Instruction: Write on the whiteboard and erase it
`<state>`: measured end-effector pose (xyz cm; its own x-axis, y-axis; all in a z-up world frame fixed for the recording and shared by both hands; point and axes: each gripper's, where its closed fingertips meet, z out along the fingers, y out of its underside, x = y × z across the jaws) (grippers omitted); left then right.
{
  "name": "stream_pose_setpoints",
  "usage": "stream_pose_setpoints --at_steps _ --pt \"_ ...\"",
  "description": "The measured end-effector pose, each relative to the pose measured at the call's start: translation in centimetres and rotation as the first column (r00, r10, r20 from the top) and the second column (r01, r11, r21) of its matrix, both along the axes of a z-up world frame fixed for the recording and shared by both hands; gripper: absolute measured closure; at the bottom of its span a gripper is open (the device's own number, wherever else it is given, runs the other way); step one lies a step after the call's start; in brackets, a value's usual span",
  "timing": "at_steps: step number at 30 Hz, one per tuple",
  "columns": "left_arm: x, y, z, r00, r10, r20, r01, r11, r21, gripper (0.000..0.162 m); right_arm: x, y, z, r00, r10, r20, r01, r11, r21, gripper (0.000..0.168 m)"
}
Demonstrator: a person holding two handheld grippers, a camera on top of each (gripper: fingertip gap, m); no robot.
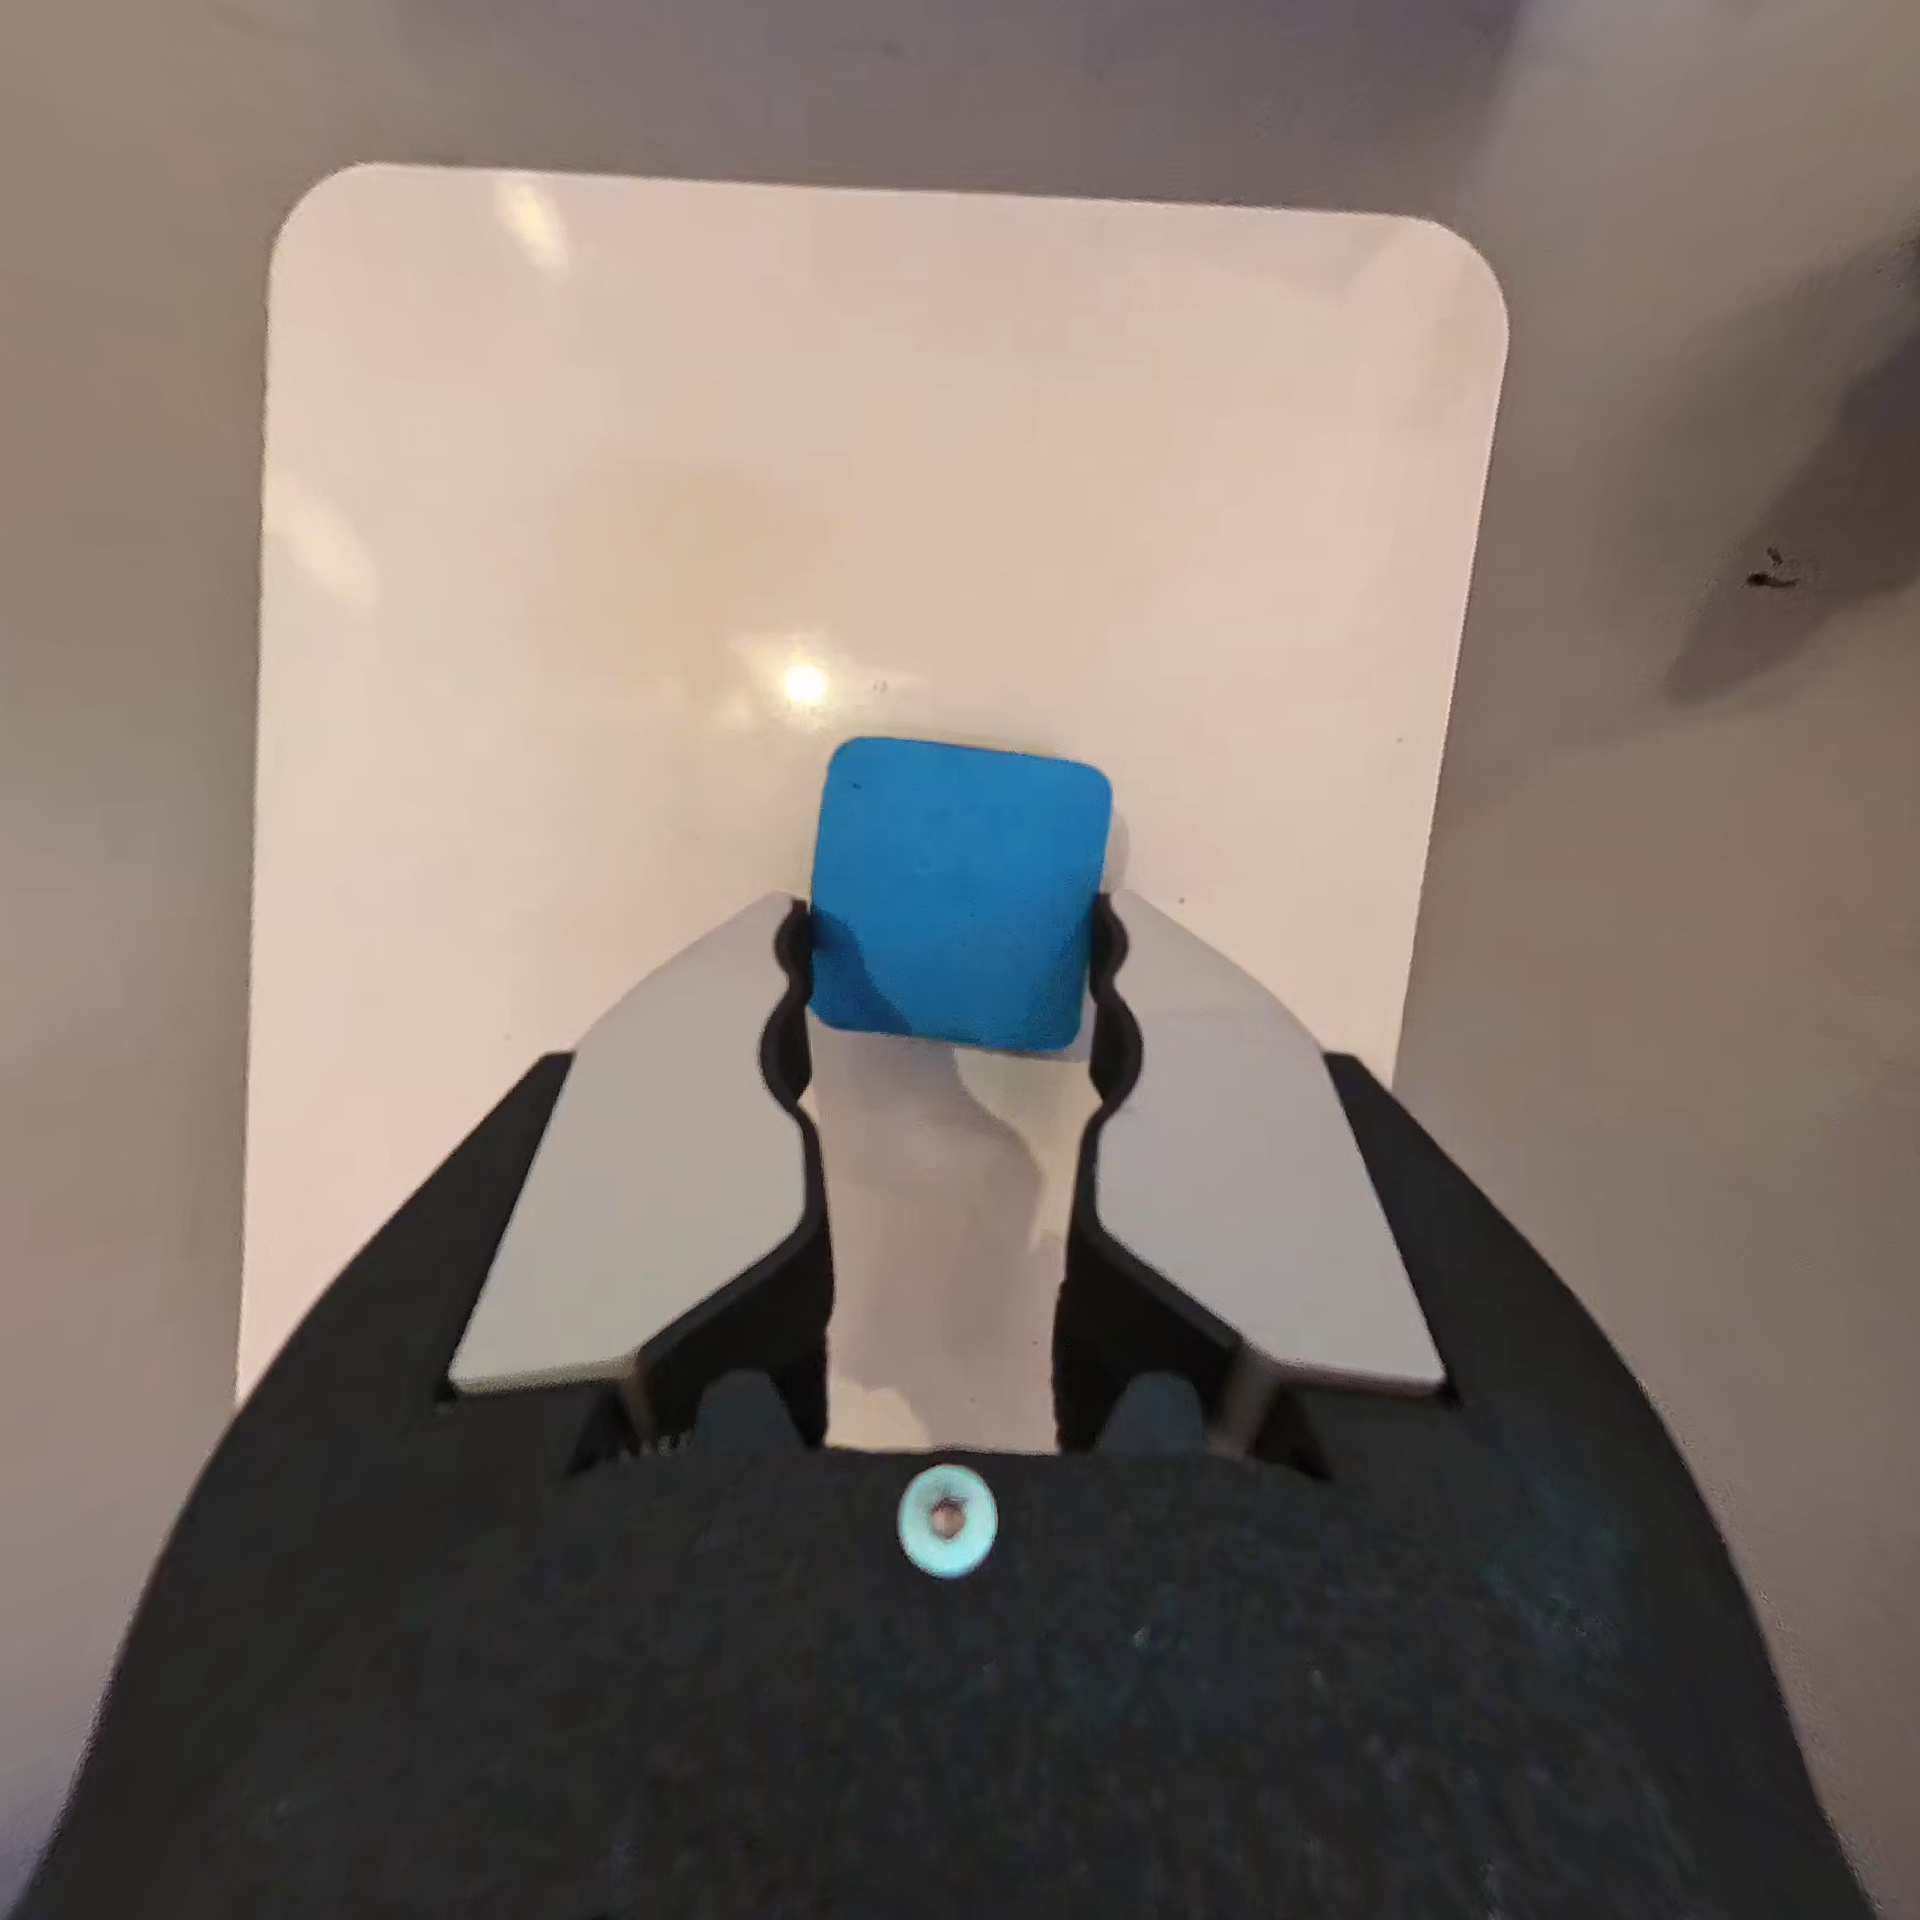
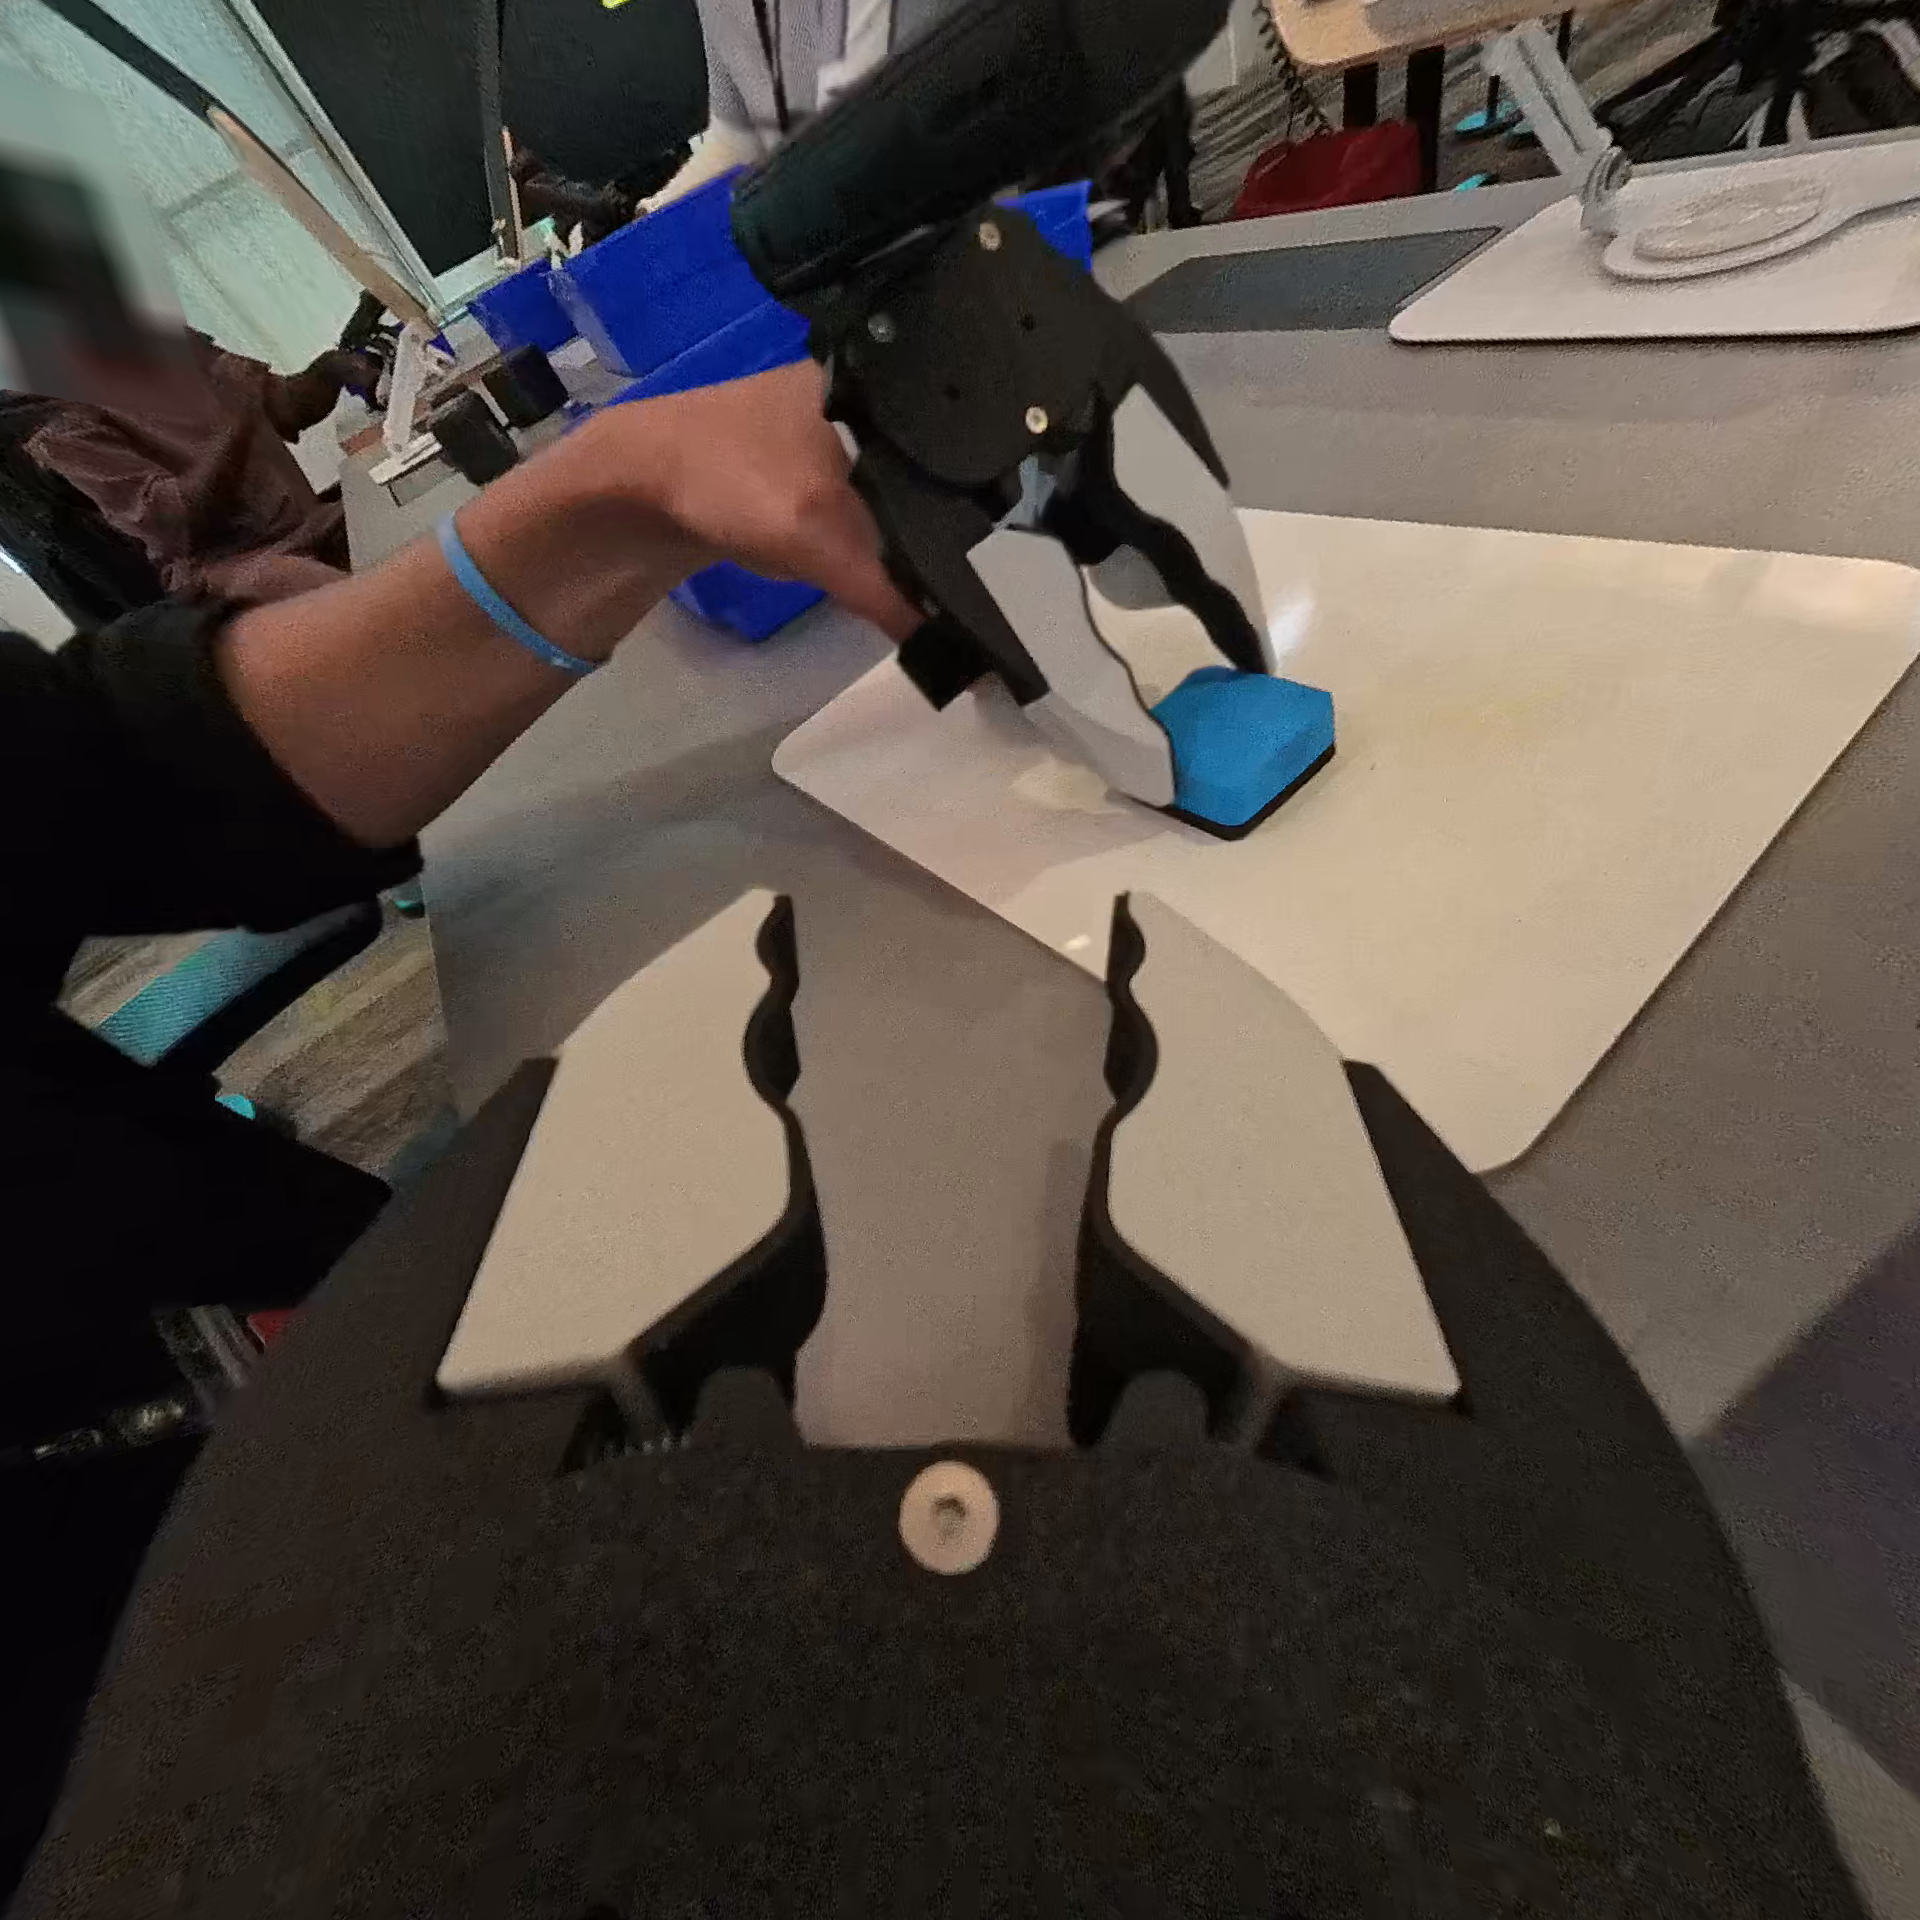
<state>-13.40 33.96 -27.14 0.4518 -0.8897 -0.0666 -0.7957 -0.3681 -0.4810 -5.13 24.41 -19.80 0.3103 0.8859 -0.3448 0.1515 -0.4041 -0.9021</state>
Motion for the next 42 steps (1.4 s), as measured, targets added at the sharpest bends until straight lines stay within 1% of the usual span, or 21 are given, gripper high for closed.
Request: stream_pose_setpoints --at_steps 2,3,5,6,7,8,9,10,11,12,13,15,17,22,25,30,32,34,37,39,42 --pt "-0.1 -0.3 0.4 1.0 -0.004 -0.006 0.004 0.999 -0.035 0.111 0.3 -0.3 -0.2 1.0 0.015 0.02 -0.015 0.999 0.033 0.112" --pt "-0.8 -0.3 1.2 1.0 0.031 0.0 -0.031 0.999 -0.025 0.112 0.6 -0.2 -0.6 0.999 0.014 0.044 -0.016 0.999 0.046 0.113" --pt "-3.9 -0.2 3.0 0.982 0.189 -0.002 -0.189 0.982 0.022 0.112 1.0 0.0 -1.4 0.996 -0.007 0.085 0.002 0.998 0.059 0.113" --pt "-6.2 -0.2 3.8 0.952 0.305 0.001 -0.304 0.951 0.049 0.112 1.2 -0.1 -1.7 0.996 -0.008 0.093 0.002 0.998 0.059 0.114" --pt "-8.9 -0.2 4.5 0.888 0.46 0.021 -0.46 0.884 0.082 0.112 1.3 -0.2 -1.8 0.995 -0.003 0.1 -0.002 0.998 0.056 0.114" --pt "-11.9 -0.3 5.1 0.78 0.622 0.062 -0.625 0.773 0.108 0.112 1.4 -0.3 -2.0 0.994 -0.004 0.106 -0.002 0.998 0.059 0.114" --pt "-14.9 -0.9 5.4 0.646 0.756 0.106 -0.763 0.636 0.113 0.112 1.5 -0.3 -2.0 0.994 -0.008 0.11 0.001 0.998 0.065 0.114" --pt "-17.1 -1.7 5.2 0.539 0.831 0.14 -0.842 0.529 0.102 0.112 1.6 -0.3 -2.1 0.993 -0.009 0.115 0.001 0.998 0.07 0.114" --pt "-19.2 -2.5 4.8 0.456 0.878 0.147 -0.889 0.443 0.116 0.112 1.6 -0.3 -2.2 0.993 -0.007 0.121 -0.002 0.998 0.07 0.114" --pt "-21.3 -3.0 4.2 0.391 0.912 0.126 -0.915 0.371 0.157 0.112 1.6 -0.4 -2.3 0.992 -0.002 0.125 -0.006 0.998 0.067 0.114" --pt "-22.7 -3.5 3.5 0.345 0.933 0.099 -0.929 0.325 0.179 0.112 1.6 -0.4 -2.3 0.992 0.0 0.126 -0.008 0.998 0.065 0.115" --pt "-23.6 -3.3 2.4 0.299 0.949 0.095 -0.948 0.285 0.14 0.112 1.3 -0.3 -2.3 0.992 0.008 0.122 -0.016 0.998 0.062 0.115" --pt "-24.2 -2.8 1.5 0.275 0.96 0.057 -0.953 0.264 0.147 0.112 0.9 -0.5 -2.2 0.994 0.026 0.111 -0.032 0.998 0.051 0.115" --pt "-25.2 -0.7 1.5 0.224 0.973 0.052 -0.96 0.211 0.182 0.112 0.3 -0.7 -2.4 0.991 0.046 0.128 -0.053 0.997 0.054 0.116" --pt "-24.9 0.2 0.9 0.209 0.976 0.067 -0.975 0.202 0.096 0.112 0.0 -1.0 -2.7 0.988 0.061 0.14 -0.069 0.996 0.051 0.116" --pt "-25.1 0.5 -0.2 0.188 0.981 0.056 -0.982 0.187 0.037 0.111 0.0 -1.3 -2.8 0.987 0.07 0.145 -0.077 0.996 0.046 0.116" --pt "-25.4 0.5 -0.2 0.179 0.982 0.058 -0.983 0.177 0.045 0.111 0.1 -1.4 -2.9 0.987 0.072 0.147 -0.079 0.996 0.044 0.116" --pt "-25.3 0.4 -0.2 0.188 0.981 0.053 -0.981 0.185 0.054 0.111 0.2 -1.3 -2.8 0.987 0.069 0.145 -0.076 0.996 0.045 0.116" --pt "-24.6 0.1 0.1 0.218 0.975 0.049 -0.973 0.213 0.087 0.101 0.3 -1.1 -2.5 0.99 0.059 0.125 -0.065 0.997 0.046 0.116" --pt "-23.3 -0.3 1.2 0.261 0.962 0.079 -0.962 0.253 0.102 0.098 0.5 -0.8 -2.3 0.993 0.046 0.11 -0.051 0.998 0.047 0.116" --pt "-20.4 -1.9 4.6 0.359 0.918 0.169 -0.931 0.341 0.13 0.094 1.0 0.0 -2.1 0.994 0.005 0.11 -0.013 0.997 0.072 0.115"
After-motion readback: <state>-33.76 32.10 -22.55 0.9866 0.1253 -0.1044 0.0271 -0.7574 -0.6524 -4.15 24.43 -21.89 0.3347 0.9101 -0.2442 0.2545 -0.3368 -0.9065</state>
